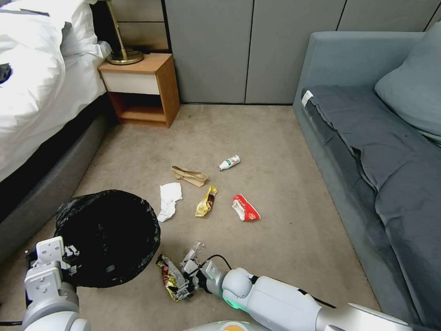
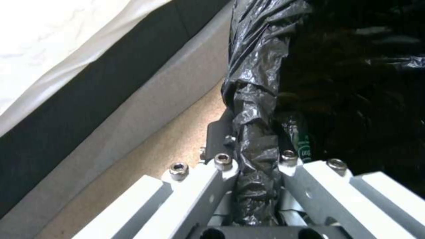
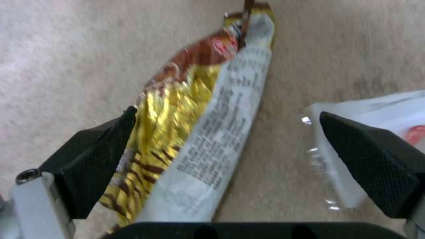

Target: Pick up the trash bin, then pick up the garbage from the floor and place it into the trash bin.

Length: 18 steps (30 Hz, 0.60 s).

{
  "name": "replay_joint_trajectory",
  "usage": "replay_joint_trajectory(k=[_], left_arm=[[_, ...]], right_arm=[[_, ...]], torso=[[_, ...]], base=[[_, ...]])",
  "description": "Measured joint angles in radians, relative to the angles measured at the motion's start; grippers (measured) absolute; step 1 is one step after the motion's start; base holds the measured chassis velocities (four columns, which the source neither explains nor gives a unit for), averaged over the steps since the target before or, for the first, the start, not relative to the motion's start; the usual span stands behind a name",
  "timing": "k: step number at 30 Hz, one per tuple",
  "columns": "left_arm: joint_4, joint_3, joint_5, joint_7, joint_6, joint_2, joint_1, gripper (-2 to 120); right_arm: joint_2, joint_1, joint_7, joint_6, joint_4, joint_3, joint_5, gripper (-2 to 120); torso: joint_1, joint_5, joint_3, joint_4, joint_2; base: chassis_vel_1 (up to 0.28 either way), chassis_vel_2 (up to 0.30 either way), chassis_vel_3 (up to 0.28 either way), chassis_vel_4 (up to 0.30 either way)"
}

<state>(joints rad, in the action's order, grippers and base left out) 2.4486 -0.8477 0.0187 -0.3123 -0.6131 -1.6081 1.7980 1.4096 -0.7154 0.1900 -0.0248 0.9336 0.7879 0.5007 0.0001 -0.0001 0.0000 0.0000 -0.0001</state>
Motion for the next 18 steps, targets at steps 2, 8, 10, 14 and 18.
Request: replay_joint_trajectory(k=[2, 8, 10, 14, 18], left_arm=[[-0.002, 0.002, -0.002, 0.0, 0.002, 0.0, 0.0, 1], [-0.008, 0.012, -0.012, 0.001, 0.004, 0.0, -0.003, 1], [-0.009, 0.014, -0.015, 0.001, 0.005, 0.0, -0.003, 1], [-0.009, 0.018, -0.019, 0.001, 0.006, 0.0, -0.003, 1], [-0.008, 0.018, -0.02, 0.001, 0.006, 0.0, 0.001, 1]], right_arm=[[0.005, 0.0, 0.004, -0.004, -0.012, -0.001, -0.003, 100], [0.013, 0.002, 0.022, -0.012, -0.029, 0.0, -0.017, 100], [0.015, 0.004, 0.026, -0.014, -0.03, 0.001, -0.02, 100], [0.025, 0.008, 0.038, -0.022, -0.038, 0.006, -0.027, 100], [0.037, 0.008, 0.048, -0.03, -0.052, 0.012, -0.032, 100]], torso=[[0.0, 0.0001, 0.0, 0.0, 0.0], [0.0, 0.0, 0.0, 0.0, 0.0], [0.0, 0.0, 0.0, 0.0, 0.0], [0.0, 0.0, 0.0, 0.0, 0.0], [0.0, 0.0, 0.0, 0.0, 0.0]], base=[[0.0, 0.0, 0.0, 0.0], [0.0, 0.0, 0.0, 0.0], [0.0, 0.0, 0.0, 0.0], [0.0, 0.0, 0.0, 0.0], [0.0, 0.0, 0.0, 0.0]])
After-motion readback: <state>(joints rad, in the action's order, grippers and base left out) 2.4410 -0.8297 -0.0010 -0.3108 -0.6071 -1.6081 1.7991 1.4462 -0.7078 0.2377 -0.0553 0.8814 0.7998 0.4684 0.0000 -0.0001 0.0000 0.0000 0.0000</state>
